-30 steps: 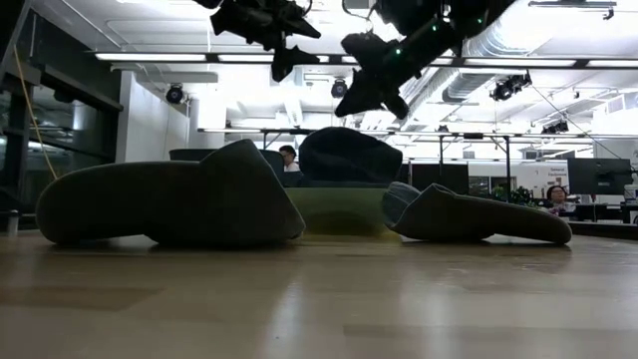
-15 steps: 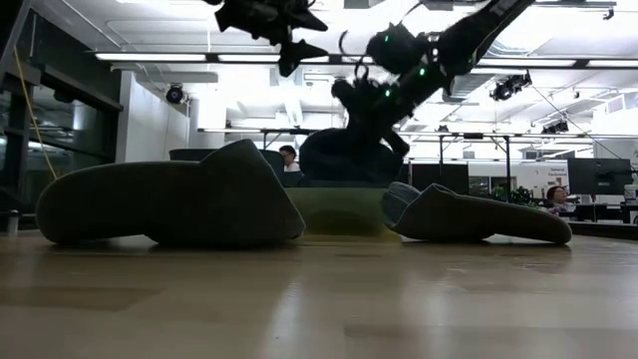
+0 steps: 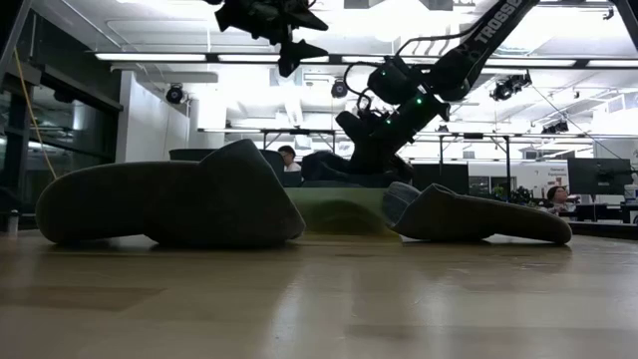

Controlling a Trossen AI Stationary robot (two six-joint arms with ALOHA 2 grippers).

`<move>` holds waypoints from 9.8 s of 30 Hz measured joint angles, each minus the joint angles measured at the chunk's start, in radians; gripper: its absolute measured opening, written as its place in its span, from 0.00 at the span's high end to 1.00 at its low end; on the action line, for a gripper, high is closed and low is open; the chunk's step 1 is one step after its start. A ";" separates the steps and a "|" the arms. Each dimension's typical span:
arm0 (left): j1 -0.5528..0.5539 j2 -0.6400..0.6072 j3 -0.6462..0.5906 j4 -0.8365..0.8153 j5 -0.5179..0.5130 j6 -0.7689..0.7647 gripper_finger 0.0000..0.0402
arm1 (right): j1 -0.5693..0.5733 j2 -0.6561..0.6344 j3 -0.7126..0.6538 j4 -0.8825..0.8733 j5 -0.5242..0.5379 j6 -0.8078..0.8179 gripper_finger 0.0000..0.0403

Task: Pick & Place hat
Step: Put the blue cap into the yellow bin, then put the right gray cap into the blue bin

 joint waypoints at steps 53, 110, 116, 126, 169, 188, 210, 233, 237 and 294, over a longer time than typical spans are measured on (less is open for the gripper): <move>-0.046 0.000 0.000 0.001 -0.009 -0.128 0.44 | 0.036 -0.238 0.000 -0.241 -0.311 -0.300 0.67; -0.098 0.000 0.000 0.053 -0.022 -0.101 0.44 | 0.622 -0.131 0.000 -0.805 0.170 -0.521 0.34; -0.098 0.000 0.000 0.053 -0.022 -0.101 0.44 | 0.625 -0.119 0.000 -0.808 0.173 -0.486 0.36; -0.098 0.000 0.000 0.053 -0.022 -0.101 0.44 | 0.624 -0.119 0.000 -0.841 0.140 -0.376 0.59; -0.098 0.000 0.000 0.052 -0.023 -0.101 0.44 | 0.632 -0.436 -0.002 -0.996 -0.058 -0.134 0.98; -0.098 0.000 0.000 0.057 -0.025 -0.113 0.44 | 0.631 -0.917 -0.002 -0.782 0.134 -0.150 0.98; -0.188 0.000 0.000 0.377 0.097 -0.137 0.44 | 0.631 -1.017 0.000 -0.133 0.132 -0.559 0.98; -0.230 0.000 0.000 0.739 0.078 -0.244 0.44 | 0.630 -1.017 0.000 0.195 -0.190 -0.603 0.98; -0.233 0.000 0.000 0.836 0.075 -0.292 0.44 | 0.630 -1.017 0.000 0.196 -0.230 -0.555 0.98; -0.253 0.015 0.019 0.866 0.369 -0.406 0.57 | 0.412 -0.800 0.000 0.403 -0.392 -0.348 0.98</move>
